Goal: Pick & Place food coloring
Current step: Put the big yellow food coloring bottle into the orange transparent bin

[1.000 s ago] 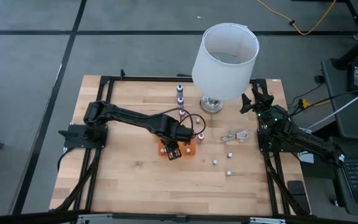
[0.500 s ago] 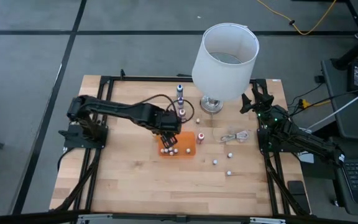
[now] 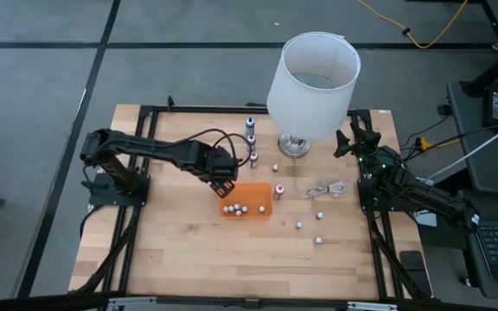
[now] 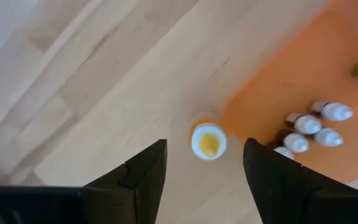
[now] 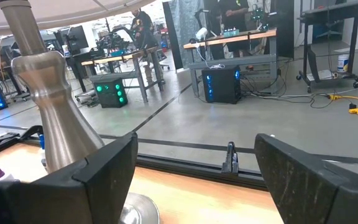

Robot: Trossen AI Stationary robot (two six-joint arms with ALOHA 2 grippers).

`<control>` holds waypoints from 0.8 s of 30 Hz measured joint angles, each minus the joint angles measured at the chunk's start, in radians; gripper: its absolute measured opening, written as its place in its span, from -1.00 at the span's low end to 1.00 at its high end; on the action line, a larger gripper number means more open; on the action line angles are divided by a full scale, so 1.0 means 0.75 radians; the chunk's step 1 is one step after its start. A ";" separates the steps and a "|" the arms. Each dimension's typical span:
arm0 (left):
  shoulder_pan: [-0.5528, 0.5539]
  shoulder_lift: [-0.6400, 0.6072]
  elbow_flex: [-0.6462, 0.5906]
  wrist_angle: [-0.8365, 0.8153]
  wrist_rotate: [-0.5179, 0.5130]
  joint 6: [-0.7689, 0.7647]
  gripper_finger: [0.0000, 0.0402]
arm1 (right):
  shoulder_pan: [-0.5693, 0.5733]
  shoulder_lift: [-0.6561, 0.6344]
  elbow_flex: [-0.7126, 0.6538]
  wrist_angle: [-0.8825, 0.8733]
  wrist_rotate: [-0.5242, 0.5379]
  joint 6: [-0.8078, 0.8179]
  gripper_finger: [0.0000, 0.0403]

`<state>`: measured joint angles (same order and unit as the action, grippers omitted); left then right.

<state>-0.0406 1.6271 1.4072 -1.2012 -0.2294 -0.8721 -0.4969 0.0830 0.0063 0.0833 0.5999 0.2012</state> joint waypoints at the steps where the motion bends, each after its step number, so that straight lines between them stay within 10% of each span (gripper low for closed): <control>1: -0.001 0.001 -0.011 0.003 0.004 -0.006 0.00 | 0.000 0.000 0.000 0.000 0.000 0.000 0.61; 24: -0.032 0.001 -0.292 0.310 0.027 -0.077 -0.01 | 0.000 0.000 0.000 0.000 0.000 0.000 0.61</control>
<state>-0.0647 1.6279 1.1882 -0.9687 -0.2090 -0.9302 -0.4969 0.0830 0.0060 0.0830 0.5999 0.2012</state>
